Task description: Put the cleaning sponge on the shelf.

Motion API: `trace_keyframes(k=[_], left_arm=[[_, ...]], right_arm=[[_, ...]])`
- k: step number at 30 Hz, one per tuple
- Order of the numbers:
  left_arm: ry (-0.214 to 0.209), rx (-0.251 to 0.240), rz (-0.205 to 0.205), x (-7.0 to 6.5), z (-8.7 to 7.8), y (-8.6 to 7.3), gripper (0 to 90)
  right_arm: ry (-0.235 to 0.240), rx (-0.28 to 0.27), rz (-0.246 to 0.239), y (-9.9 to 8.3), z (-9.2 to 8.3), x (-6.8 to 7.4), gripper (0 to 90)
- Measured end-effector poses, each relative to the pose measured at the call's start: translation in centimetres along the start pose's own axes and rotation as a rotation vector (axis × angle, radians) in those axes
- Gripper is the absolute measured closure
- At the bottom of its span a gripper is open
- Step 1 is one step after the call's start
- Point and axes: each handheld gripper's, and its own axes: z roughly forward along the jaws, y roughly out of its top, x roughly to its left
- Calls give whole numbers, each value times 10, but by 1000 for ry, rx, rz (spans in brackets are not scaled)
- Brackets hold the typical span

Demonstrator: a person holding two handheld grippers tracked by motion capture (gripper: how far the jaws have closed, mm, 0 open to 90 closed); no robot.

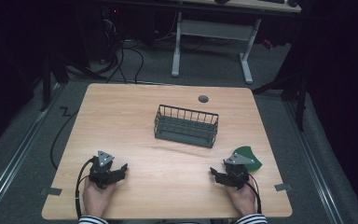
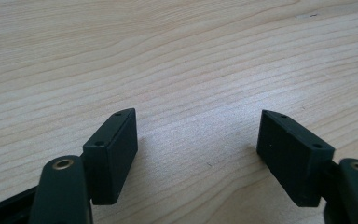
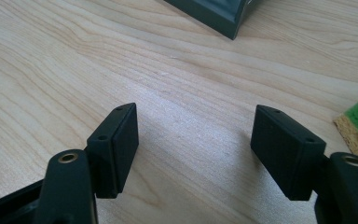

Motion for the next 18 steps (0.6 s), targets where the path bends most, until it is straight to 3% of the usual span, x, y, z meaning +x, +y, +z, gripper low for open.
trace_keyframes(k=[18], left_arm=[[-8, 3, 2, -1, 1, 1, 262]], right_arm=[[0, 3, 9, 0, 0, 0, 316]])
